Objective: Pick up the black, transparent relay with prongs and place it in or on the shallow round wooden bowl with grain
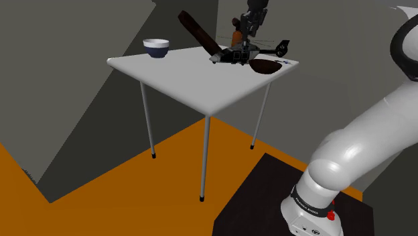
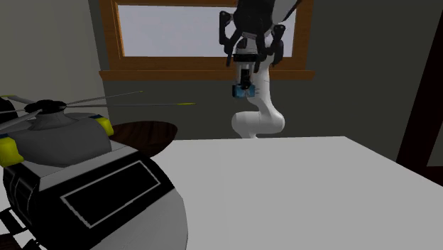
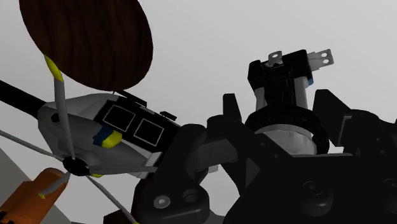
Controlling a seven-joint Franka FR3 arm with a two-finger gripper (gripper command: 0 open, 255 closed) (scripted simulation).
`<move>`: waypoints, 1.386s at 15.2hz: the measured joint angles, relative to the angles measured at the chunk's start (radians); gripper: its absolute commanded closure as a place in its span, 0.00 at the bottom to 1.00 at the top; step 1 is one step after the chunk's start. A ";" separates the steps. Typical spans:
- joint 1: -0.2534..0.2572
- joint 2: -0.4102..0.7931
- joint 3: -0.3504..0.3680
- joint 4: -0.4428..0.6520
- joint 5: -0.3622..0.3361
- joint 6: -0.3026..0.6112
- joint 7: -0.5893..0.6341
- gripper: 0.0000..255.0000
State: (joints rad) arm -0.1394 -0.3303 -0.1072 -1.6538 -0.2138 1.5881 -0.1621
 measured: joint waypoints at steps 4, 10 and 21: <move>-0.028 0.040 -0.078 0.037 0.011 0.024 -0.103 1.00; -0.072 0.139 -0.190 0.159 0.053 0.024 -0.259 1.00; -0.185 0.375 -0.359 0.399 0.214 0.023 -0.519 1.00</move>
State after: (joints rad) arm -0.3248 0.0447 -0.4659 -1.2543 -0.0002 1.6114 -0.6810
